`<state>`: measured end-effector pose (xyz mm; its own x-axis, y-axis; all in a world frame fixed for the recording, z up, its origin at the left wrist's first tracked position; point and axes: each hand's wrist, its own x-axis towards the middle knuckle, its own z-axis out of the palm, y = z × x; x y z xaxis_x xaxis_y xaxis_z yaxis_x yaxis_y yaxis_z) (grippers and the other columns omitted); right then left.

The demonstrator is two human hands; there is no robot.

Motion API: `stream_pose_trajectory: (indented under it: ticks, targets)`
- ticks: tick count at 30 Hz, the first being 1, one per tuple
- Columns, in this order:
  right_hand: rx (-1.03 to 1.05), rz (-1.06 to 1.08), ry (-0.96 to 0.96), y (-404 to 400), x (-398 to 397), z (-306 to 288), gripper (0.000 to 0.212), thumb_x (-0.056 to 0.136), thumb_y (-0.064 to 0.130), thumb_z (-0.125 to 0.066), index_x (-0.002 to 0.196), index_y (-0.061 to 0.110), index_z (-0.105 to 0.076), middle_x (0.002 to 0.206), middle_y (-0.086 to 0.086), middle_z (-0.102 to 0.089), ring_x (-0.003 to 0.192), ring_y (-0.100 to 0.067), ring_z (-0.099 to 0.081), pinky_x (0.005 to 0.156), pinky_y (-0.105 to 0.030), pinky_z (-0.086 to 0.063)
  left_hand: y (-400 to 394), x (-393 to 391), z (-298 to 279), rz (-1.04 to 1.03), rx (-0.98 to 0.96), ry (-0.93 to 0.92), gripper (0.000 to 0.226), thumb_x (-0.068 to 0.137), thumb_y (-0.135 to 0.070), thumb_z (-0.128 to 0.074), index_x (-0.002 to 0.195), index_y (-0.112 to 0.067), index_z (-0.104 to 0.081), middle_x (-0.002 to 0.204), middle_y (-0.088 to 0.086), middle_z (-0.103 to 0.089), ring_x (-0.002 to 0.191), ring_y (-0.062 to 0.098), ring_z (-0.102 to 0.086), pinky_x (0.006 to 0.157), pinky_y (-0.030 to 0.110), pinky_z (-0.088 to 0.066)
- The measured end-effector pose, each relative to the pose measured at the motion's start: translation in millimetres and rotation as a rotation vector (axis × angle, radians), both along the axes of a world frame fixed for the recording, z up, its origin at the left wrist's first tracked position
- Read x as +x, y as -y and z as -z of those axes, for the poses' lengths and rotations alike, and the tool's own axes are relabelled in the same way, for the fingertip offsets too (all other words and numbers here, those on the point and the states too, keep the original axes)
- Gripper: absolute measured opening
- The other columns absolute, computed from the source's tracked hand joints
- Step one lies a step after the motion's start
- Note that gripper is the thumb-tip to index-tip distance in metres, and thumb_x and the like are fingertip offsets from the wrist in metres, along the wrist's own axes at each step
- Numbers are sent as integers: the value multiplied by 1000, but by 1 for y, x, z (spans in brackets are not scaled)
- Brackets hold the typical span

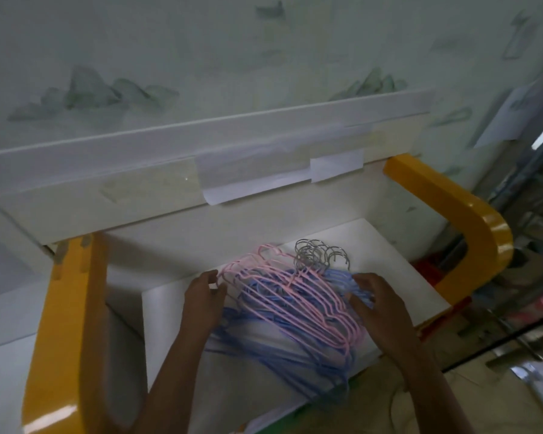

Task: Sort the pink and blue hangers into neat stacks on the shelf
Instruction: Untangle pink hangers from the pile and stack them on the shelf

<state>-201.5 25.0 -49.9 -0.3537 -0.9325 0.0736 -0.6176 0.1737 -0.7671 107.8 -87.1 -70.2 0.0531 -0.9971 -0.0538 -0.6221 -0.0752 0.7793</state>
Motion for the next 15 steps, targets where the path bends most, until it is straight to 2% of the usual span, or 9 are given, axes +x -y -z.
stream_pose_trajectory:
  ticks: [1,3,5,7,9,11,13,15]
  targets:
    - [4,5,6,0,-1,1,37,90,21,-68,124,23,-56,116,8,-57,107,-10,-54,91,-24,-40,4,2,4,-20,17,-14,31,91,-15,-64,121,-7,-63,117,15,-66,102,33,-65,95,34,-48]
    - [8,10,15,-2,-1,4,36,91,21,-67,125,23,-55,117,8,-56,107,-8,-53,91,-24,-40,13,5,16,-37,29,-66,27,89,-25,-66,112,-12,-68,104,12,-70,88,32,-69,86,48,-56]
    - [14,19,18,-5,-2,8,36,92,21,-66,126,22,-54,117,10,-55,108,-8,-53,90,-24,-40,25,11,36,-46,16,-94,22,83,-42,-63,90,-24,-72,85,5,-72,73,29,-70,73,49,-59]
    - [23,34,19,-7,-3,11,38,92,18,-65,128,20,-54,118,10,-54,108,-8,-52,90,-23,-40,24,14,34,-72,36,-112,28,78,-51,-58,78,-27,-71,74,1,-71,66,27,-71,69,48,-60]
    - [22,45,24,-11,-3,13,38,92,16,-65,128,19,-54,118,9,-54,108,-9,-53,89,-23,-40,18,15,17,-75,66,-130,24,82,-46,-61,79,-25,-72,68,2,-71,62,25,-71,70,47,-60]
    - [10,46,14,-12,-4,13,37,91,15,-66,127,18,-55,117,8,-55,108,-11,-55,88,-24,-41,12,13,-1,-81,99,-191,17,91,-29,-64,78,-21,-73,66,7,-71,56,25,-71,70,46,-60]
    - [1,48,14,-13,-4,10,36,91,15,-67,125,19,-56,117,7,-57,107,-11,-55,87,-24,-41,8,12,-12,-81,116,-300,18,94,-16,-61,79,-14,-70,73,16,-71,57,32,-70,64,48,-61]
    - [-16,34,10,-13,-5,7,33,90,16,-67,121,23,-56,116,7,-58,107,-10,-56,87,-24,-43,2,9,-21,-73,112,-390,18,94,-14,-59,80,-9,-69,76,21,-71,60,37,-69,58,46,-61]
